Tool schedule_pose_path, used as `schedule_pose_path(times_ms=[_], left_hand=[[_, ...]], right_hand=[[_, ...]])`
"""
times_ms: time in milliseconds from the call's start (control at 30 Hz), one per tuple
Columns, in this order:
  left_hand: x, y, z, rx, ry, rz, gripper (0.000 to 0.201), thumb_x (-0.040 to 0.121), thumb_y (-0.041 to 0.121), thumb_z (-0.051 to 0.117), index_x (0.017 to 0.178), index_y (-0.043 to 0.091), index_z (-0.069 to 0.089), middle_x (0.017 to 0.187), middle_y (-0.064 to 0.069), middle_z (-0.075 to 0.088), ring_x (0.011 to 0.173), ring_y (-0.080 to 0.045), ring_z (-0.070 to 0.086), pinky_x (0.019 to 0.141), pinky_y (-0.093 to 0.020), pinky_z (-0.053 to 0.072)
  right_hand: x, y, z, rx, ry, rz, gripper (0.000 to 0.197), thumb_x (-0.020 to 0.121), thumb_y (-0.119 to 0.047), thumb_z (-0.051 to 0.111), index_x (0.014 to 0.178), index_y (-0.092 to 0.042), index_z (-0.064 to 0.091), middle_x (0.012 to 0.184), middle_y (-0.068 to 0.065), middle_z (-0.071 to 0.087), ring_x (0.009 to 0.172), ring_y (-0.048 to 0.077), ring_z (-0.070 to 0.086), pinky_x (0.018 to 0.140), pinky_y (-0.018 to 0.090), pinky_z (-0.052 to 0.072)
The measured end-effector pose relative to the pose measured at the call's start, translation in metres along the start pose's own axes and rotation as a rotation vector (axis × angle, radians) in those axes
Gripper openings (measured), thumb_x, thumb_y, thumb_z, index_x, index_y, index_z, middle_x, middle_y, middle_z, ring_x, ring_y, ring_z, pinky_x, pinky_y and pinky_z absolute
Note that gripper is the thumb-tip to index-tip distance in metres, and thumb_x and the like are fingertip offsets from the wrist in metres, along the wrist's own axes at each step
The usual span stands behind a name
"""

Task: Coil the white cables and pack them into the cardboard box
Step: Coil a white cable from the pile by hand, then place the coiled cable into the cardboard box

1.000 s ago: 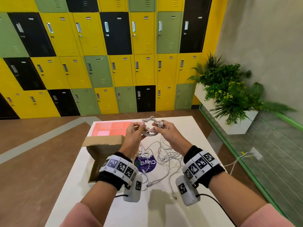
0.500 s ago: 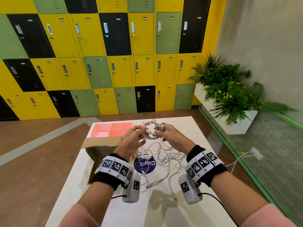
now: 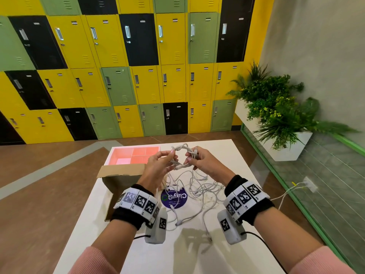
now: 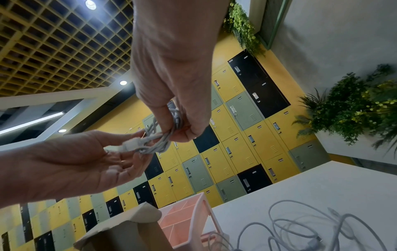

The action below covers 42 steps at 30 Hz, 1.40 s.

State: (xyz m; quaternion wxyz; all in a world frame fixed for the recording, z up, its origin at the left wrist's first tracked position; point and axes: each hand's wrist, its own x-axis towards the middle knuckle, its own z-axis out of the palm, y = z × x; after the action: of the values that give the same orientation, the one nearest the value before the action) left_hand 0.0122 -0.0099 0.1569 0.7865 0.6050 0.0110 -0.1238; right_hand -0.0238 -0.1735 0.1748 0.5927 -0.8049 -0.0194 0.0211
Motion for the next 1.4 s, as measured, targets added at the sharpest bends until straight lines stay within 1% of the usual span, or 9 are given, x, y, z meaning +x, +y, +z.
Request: schedule_pose_path(times_ms=[133, 300, 500, 667, 800, 900, 1000, 1200, 1400], left_hand=[[-0.004, -0.002, 0.005, 0.011, 0.031, 0.064, 0.022, 0.083, 0.011, 0.07, 0.1, 0.006, 0.058, 0.091, -0.012, 0.069, 0.079, -0.018, 0.068, 0.063, -0.021, 0.054], [-0.006, -0.009, 0.009, 0.206, 0.059, 0.17, 0.038, 0.076, 0.001, 0.075, 0.108, 0.011, 0.058, 0.108, -0.013, 0.067, 0.101, -0.026, 0.065, 0.09, -0.041, 0.052], [-0.011, -0.014, 0.015, 0.234, 0.042, 0.222, 0.029, 0.091, 0.01, 0.062, 0.118, 0.016, 0.055, 0.104, -0.009, 0.062, 0.091, -0.022, 0.065, 0.076, -0.036, 0.055], [-0.015, -0.012, 0.006, 0.258, 0.06, 0.241, 0.029, 0.09, 0.005, 0.062, 0.117, 0.013, 0.057, 0.098, -0.018, 0.064, 0.084, -0.026, 0.068, 0.069, -0.034, 0.058], [-0.03, -0.008, -0.014, 0.343, 0.045, 0.215, 0.027, 0.089, 0.008, 0.063, 0.115, 0.014, 0.058, 0.098, -0.019, 0.067, 0.082, -0.027, 0.069, 0.068, -0.035, 0.059], [-0.047, -0.003, -0.035, 0.388, -0.001, 0.179, 0.024, 0.089, 0.006, 0.062, 0.111, 0.016, 0.059, 0.094, -0.014, 0.069, 0.079, -0.023, 0.07, 0.069, -0.036, 0.059], [-0.057, -0.003, -0.057, 0.41, 0.003, 0.148, 0.022, 0.088, 0.004, 0.062, 0.108, 0.014, 0.06, 0.094, -0.008, 0.069, 0.075, -0.015, 0.07, 0.057, -0.024, 0.056], [-0.066, -0.011, -0.12, 0.541, 0.03, 0.018, 0.025, 0.089, 0.012, 0.064, 0.113, 0.016, 0.06, 0.096, -0.014, 0.066, 0.086, -0.022, 0.069, 0.071, -0.03, 0.058], [-0.069, -0.025, -0.173, 0.559, -0.037, -0.099, 0.027, 0.089, 0.008, 0.062, 0.116, 0.005, 0.058, 0.095, -0.009, 0.062, 0.084, -0.018, 0.066, 0.066, -0.022, 0.056]], right_hand=[[0.006, 0.008, 0.003, -0.036, 0.123, -0.008, 0.017, 0.089, -0.006, 0.06, 0.106, -0.003, 0.058, 0.098, 0.015, 0.069, 0.089, 0.018, 0.065, 0.061, 0.02, 0.048], [0.008, 0.015, 0.002, 0.049, 0.15, -0.003, 0.017, 0.083, -0.005, 0.068, 0.099, -0.003, 0.063, 0.089, 0.013, 0.067, 0.077, 0.013, 0.063, 0.059, 0.017, 0.049], [0.008, 0.019, -0.002, 0.233, 0.084, -0.014, 0.016, 0.084, -0.003, 0.067, 0.098, -0.001, 0.06, 0.084, 0.009, 0.059, 0.071, 0.012, 0.061, 0.061, 0.015, 0.052], [0.004, 0.018, -0.002, 0.238, 0.077, 0.035, 0.032, 0.086, -0.019, 0.069, 0.109, 0.0, 0.056, 0.086, 0.011, 0.062, 0.069, 0.016, 0.065, 0.063, 0.021, 0.056], [-0.004, 0.018, 0.008, 0.254, -0.044, 0.094, 0.039, 0.087, -0.03, 0.067, 0.112, -0.002, 0.055, 0.092, 0.014, 0.067, 0.073, 0.018, 0.069, 0.067, 0.03, 0.059], [-0.008, 0.019, 0.027, 0.18, -0.106, 0.099, 0.037, 0.089, -0.031, 0.064, 0.111, -0.002, 0.056, 0.088, 0.01, 0.067, 0.073, 0.017, 0.067, 0.063, 0.028, 0.058], [-0.006, 0.023, 0.05, 0.123, -0.14, 0.097, 0.028, 0.09, -0.028, 0.063, 0.103, -0.004, 0.058, 0.084, 0.004, 0.066, 0.069, 0.011, 0.065, 0.059, 0.021, 0.055], [0.003, 0.034, 0.112, 0.01, -0.209, 0.179, 0.022, 0.089, -0.026, 0.064, 0.099, -0.006, 0.065, 0.083, 0.001, 0.066, 0.073, 0.011, 0.061, 0.068, 0.025, 0.049], [0.01, 0.044, 0.161, -0.137, -0.293, 0.333, 0.032, 0.087, -0.032, 0.066, 0.103, -0.004, 0.067, 0.083, 0.001, 0.066, 0.075, 0.01, 0.058, 0.061, 0.021, 0.044]])
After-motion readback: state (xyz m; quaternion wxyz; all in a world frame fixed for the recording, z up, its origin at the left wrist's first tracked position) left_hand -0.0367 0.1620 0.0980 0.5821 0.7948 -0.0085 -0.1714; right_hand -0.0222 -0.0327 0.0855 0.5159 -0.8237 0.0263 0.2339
